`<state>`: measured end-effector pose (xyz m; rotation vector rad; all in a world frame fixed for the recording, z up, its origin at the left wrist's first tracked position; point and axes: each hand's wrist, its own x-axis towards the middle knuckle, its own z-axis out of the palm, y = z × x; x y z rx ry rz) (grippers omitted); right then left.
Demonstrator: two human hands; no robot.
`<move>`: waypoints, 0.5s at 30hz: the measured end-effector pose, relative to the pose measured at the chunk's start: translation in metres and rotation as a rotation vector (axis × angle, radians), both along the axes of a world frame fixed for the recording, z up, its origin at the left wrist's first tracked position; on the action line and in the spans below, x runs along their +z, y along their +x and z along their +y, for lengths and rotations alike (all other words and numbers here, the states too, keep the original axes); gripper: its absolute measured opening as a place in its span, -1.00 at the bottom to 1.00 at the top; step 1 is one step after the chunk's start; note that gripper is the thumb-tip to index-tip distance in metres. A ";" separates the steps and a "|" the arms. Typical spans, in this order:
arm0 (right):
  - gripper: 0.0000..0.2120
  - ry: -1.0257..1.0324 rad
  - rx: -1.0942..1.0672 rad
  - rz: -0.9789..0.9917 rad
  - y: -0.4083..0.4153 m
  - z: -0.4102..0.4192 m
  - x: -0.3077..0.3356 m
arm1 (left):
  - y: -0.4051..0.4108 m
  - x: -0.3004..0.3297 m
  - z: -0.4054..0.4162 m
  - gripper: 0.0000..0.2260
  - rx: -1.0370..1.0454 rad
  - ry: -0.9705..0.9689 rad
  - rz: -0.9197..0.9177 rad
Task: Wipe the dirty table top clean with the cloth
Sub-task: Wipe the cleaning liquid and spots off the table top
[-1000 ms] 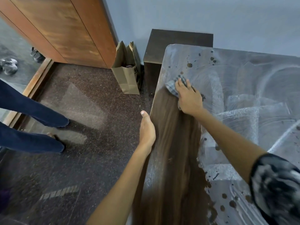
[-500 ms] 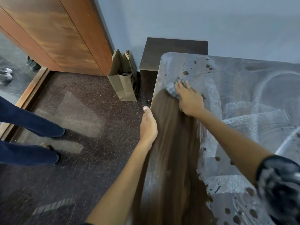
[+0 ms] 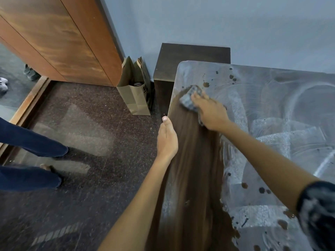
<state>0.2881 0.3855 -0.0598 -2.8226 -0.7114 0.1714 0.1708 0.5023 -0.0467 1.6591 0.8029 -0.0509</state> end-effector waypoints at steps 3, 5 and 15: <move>-0.40 -0.025 -0.092 -0.009 0.037 0.030 -0.004 | 0.000 0.000 0.000 -0.45 0.004 0.017 0.009; -0.45 0.001 -0.058 -0.036 0.035 0.048 -0.007 | 0.002 -0.001 0.002 -0.45 0.020 0.028 0.016; -0.39 -0.008 0.003 -0.036 0.009 0.000 -0.002 | 0.012 -0.002 0.008 -0.47 -0.023 0.040 -0.030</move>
